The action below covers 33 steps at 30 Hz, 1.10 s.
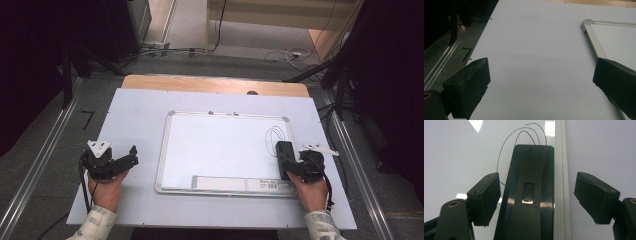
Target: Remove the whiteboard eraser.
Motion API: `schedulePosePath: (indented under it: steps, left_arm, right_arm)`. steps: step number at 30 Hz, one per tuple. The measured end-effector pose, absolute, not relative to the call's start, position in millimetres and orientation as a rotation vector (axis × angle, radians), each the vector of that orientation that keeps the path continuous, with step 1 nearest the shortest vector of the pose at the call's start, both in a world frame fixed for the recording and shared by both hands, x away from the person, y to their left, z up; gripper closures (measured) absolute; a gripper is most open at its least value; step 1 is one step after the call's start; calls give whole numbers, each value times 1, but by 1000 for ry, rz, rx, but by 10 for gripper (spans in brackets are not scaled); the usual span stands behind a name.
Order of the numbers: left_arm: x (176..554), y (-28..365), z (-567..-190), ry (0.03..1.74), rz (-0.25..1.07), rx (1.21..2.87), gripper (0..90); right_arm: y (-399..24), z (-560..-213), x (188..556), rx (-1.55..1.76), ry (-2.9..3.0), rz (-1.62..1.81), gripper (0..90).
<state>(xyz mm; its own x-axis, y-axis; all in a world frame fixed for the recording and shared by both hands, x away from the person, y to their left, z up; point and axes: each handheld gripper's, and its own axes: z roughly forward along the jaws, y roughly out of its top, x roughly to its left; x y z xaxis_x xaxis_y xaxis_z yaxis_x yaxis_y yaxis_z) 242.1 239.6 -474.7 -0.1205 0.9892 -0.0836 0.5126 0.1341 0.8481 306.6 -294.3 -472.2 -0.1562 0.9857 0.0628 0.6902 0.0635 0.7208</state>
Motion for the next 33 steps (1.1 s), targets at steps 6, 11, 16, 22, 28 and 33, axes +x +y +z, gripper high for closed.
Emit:
schedulePosePath:
  steps: [6, 11, 16, 22, 28, 33]
  left_arm:
    - [242, 240, -475, 1728, 878, 1457, 17]
    - [242, 241, -475, 1733, 875, 1455, 18]
    - [242, 242, -475, 1737, 865, 1451, 18]
    - [243, 242, -476, 1743, 863, 1449, 18]
    - [243, 242, -476, 1745, 862, 1447, 19]
    - [243, 242, -476, 1747, 861, 1447, 19]
  right_arm:
    - [-286, -476, 319, 1661, 1915, 822, 212]
    - [-282, -473, 323, 1656, 1872, 796, 254]
    - [-281, -477, 326, 1683, 1902, 770, 260]
    - [-280, -482, 327, 1689, 1915, 750, 283]
    - [-279, -485, 328, 1700, 1932, 756, 334]
    - [-276, -486, 329, 1706, 1928, 736, 350]
